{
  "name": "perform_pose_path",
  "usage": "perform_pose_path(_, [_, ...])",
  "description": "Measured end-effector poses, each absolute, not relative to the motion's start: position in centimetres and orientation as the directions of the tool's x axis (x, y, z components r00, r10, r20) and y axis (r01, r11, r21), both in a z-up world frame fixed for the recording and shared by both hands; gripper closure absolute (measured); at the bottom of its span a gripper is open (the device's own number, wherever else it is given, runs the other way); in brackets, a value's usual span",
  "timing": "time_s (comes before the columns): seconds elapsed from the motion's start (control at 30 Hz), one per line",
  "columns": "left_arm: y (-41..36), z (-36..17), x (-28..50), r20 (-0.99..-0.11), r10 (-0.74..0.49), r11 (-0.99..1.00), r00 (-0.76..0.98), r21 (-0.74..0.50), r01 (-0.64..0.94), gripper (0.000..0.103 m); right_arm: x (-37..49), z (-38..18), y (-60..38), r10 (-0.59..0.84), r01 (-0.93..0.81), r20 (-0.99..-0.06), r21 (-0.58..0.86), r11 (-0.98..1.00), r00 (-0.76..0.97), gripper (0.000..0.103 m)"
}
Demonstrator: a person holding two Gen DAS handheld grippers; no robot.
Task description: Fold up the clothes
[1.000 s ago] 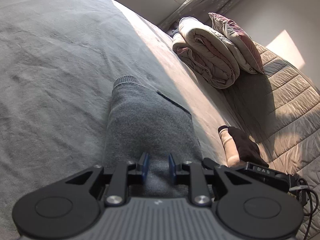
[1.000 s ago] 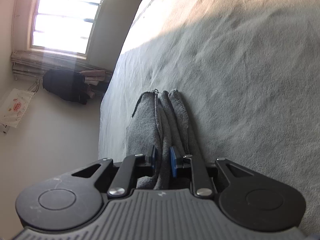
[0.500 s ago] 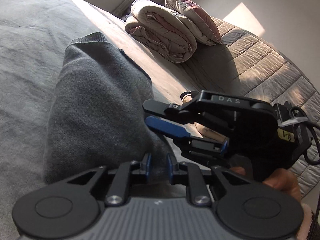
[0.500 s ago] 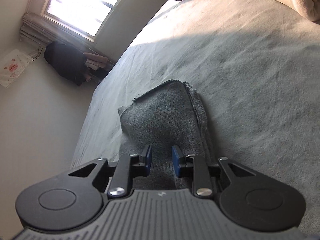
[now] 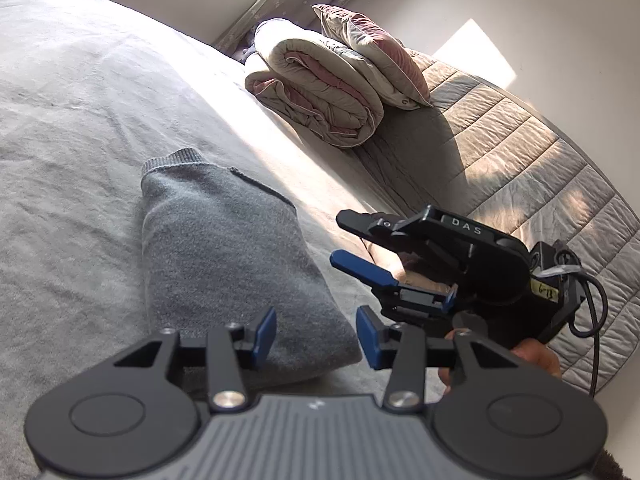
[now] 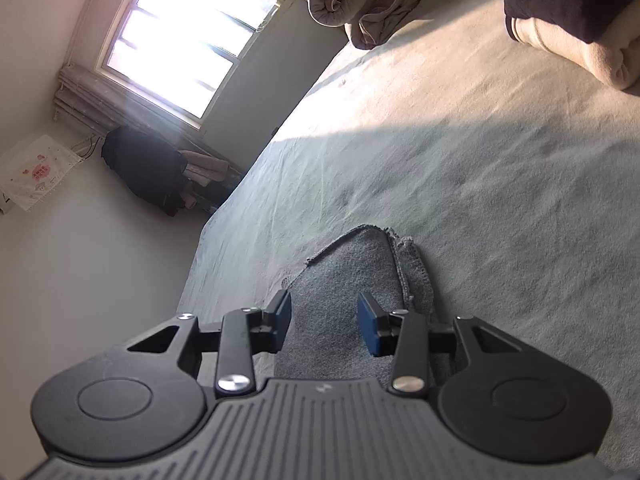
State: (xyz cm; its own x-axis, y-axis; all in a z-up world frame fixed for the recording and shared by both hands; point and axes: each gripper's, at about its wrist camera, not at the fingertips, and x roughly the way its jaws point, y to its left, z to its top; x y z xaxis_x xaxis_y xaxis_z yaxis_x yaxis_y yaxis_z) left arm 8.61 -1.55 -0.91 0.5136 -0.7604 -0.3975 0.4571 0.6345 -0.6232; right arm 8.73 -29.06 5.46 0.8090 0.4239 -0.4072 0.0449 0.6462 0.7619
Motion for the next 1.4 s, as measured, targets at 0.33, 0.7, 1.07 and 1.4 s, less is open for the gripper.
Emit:
perform_pose_path(0.33, [-3.4,-5.3,8.7,-0.299,-0.835,0.531,0.463,-0.66,0.532,0.06,12.0,6.2,-23.6,0.371,-0.167,-0.558,0.382,0.909,0.743,0.061])
perform_pose_path(0.7, [-2.9,-6.2,8.6,-0.243,-0.862,0.479,0.445,-0.68,0.556,0.066,19.6,2.8,-21.4,0.257,-0.182,-0.654,0.182,0.966,0.711,0.07])
perform_pose_path(1.07, [-2.3,-5.4,9.7,-0.26,-0.883,0.423,0.39,-0.8,0.426,0.054,17.5,2.4,-28.2,0.274,0.055,-0.649,0.438,0.897,0.71,0.05])
perform_pose_path(1.4, [0.0,-1.4,6.5,-0.419,-0.787,0.581,0.453,-0.75,0.316,0.032,7.9,1.4,-34.5,0.302,0.295,-0.618,0.676,0.675,0.726,0.034])
